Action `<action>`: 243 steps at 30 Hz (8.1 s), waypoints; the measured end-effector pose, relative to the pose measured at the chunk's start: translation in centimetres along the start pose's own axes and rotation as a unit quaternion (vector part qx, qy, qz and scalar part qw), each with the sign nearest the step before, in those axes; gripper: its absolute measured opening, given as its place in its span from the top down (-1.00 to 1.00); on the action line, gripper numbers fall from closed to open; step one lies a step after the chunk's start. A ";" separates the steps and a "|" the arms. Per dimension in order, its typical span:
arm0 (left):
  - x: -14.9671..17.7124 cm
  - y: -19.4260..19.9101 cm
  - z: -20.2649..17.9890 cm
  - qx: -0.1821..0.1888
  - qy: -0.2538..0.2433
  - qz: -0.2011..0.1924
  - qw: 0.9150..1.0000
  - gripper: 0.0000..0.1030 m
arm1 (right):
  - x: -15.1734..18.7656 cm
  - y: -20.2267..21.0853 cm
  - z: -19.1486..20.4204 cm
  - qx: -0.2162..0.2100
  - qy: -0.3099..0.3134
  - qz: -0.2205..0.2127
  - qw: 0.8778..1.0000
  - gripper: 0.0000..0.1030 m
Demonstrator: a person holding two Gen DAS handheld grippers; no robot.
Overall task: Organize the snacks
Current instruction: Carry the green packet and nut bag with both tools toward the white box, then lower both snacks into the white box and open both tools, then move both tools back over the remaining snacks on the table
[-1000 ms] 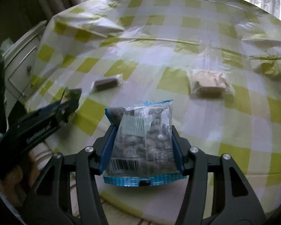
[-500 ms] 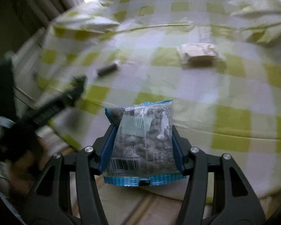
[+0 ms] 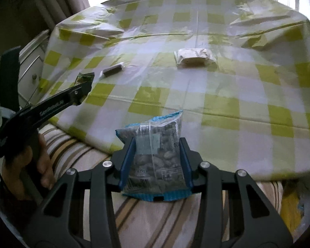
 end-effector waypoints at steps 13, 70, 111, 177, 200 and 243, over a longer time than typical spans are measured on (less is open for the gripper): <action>2.0 3.9 -1.8 0.039 -0.014 -0.001 0.999 0.23 | -0.4 5.1 -1.0 0.057 0.014 -0.051 0.997 0.03; 5.9 9.1 -13.9 0.103 -0.132 0.021 0.986 0.25 | 4.3 12.1 -6.5 0.103 -0.029 -0.075 0.991 -0.20; 12.0 9.1 -33.0 0.229 -0.256 0.075 0.936 0.25 | 10.2 22.2 -22.7 0.260 -0.155 -0.117 0.946 -0.20; 22.1 0.8 -54.1 0.321 -0.338 0.189 0.864 -0.26 | 19.1 21.6 -40.6 0.396 -0.266 -0.014 0.879 -0.48; 12.4 0.5 -44.2 0.286 -0.257 0.130 0.914 -0.27 | 10.8 20.2 -33.7 0.366 -0.216 -0.067 0.903 -0.59; -1.7 -6.9 -16.3 0.132 -0.074 0.068 0.986 -0.27 | -4.1 5.0 -18.0 0.222 -0.141 -0.082 0.961 -0.62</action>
Point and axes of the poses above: each gripper's, at about its wrist camera, not at the fingertips, and y roughly against the way its jaws point, z to its left, x to its underside, the point moved 9 cm from there along -y, roughly the way its jaws point, and after that the axes turned 7 degrees about -z, right-handed, at the moved point
